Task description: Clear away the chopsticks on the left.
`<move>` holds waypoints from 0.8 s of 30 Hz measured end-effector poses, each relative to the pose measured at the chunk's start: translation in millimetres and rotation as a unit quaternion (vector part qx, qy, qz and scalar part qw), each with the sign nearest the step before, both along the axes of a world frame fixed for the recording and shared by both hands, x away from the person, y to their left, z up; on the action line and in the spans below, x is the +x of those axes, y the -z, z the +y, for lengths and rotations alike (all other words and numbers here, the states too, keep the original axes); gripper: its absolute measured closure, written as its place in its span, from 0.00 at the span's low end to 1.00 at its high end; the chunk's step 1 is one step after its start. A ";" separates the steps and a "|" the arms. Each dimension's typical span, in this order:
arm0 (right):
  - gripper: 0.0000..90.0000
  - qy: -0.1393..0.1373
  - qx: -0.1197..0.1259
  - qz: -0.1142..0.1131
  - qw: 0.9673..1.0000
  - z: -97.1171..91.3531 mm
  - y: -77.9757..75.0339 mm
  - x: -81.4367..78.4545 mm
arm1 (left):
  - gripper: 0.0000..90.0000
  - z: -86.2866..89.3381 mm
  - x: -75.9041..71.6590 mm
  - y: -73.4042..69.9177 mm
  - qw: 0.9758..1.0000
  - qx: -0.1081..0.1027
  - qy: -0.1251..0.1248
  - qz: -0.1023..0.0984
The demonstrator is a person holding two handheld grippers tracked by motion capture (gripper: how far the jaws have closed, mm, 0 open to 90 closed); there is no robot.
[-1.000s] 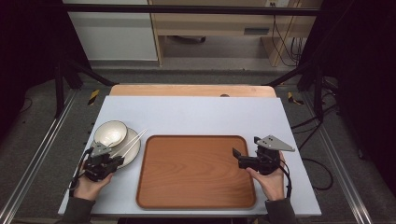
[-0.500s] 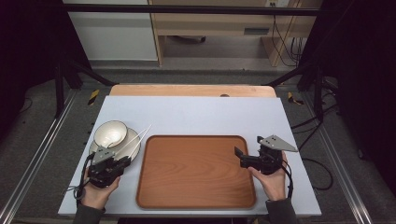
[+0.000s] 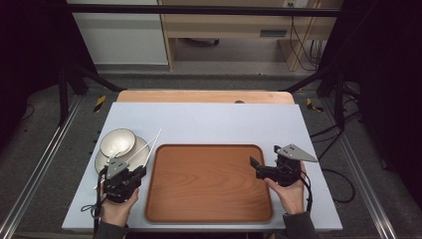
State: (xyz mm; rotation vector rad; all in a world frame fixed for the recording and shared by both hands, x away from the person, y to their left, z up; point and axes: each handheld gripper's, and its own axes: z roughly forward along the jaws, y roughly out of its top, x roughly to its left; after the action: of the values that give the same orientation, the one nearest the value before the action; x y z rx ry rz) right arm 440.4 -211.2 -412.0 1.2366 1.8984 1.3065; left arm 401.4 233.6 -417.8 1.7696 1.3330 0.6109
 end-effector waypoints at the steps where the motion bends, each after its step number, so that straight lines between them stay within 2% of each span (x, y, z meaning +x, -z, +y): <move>1: 0.06 0.000 0.000 0.000 1.000 0.2 0.0 0.0 | 0.93 -2.6 -0.4 0.0 1.000 0.000 -0.004 -0.002; 6: 0.06 -0.001 0.001 0.001 1.000 0.2 0.1 0.3 | 0.93 -13.6 -2.1 0.9 1.000 0.001 -0.012 -0.006; 11: 0.06 -0.002 0.001 0.000 1.000 0.0 -0.1 0.2 | 0.93 -21.4 -5.8 5.7 0.999 -0.019 -0.025 -0.006; 14: 0.06 -0.002 0.001 0.002 1.000 1.1 0.2 0.3 | 0.93 -25.1 -8.9 10.4 0.999 -0.020 -0.034 -0.005; 18: 0.06 -0.003 -0.002 0.003 1.000 2.1 1.1 1.1 | 0.93 -28.6 -12.5 17.7 0.998 -0.036 -0.052 -0.009; 24: 0.07 -0.006 -0.002 0.005 1.000 3.6 1.6 1.1 | 0.93 -32.2 -17.8 30.4 0.996 -0.046 -0.076 -0.005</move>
State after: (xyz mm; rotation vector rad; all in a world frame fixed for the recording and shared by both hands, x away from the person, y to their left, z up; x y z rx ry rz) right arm 441.5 -207.6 -413.7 1.2333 1.9180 1.3046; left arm 383.7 201.4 -448.2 1.5992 1.4738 0.6294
